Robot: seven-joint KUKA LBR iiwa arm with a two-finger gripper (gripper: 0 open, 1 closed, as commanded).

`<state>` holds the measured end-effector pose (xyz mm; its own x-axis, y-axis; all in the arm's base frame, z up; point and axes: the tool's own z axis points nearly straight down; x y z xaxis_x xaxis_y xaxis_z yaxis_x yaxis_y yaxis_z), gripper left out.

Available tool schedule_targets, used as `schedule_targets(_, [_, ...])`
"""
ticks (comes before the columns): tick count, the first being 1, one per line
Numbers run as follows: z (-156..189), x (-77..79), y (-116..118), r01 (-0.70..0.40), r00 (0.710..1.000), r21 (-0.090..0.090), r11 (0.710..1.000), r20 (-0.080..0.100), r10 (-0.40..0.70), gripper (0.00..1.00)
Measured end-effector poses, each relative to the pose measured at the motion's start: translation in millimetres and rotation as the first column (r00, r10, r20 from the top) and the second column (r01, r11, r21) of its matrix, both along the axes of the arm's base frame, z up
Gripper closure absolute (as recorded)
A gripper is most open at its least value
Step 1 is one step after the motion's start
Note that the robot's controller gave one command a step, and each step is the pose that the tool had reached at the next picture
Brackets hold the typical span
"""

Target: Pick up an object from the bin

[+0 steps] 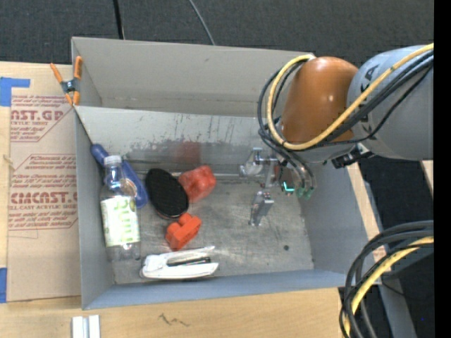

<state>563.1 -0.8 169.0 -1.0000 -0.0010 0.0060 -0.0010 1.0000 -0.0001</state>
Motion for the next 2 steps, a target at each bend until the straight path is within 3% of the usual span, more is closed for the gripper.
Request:
schedule_targets(1, [3,0.7,0,0.0,1.0,0.0,1.0,0.004,0.0,0.0])
schedule_targets(2, [-14,3.5,-18,-0.169,0.986,0.0,0.986,0.013,0.169,0.0])
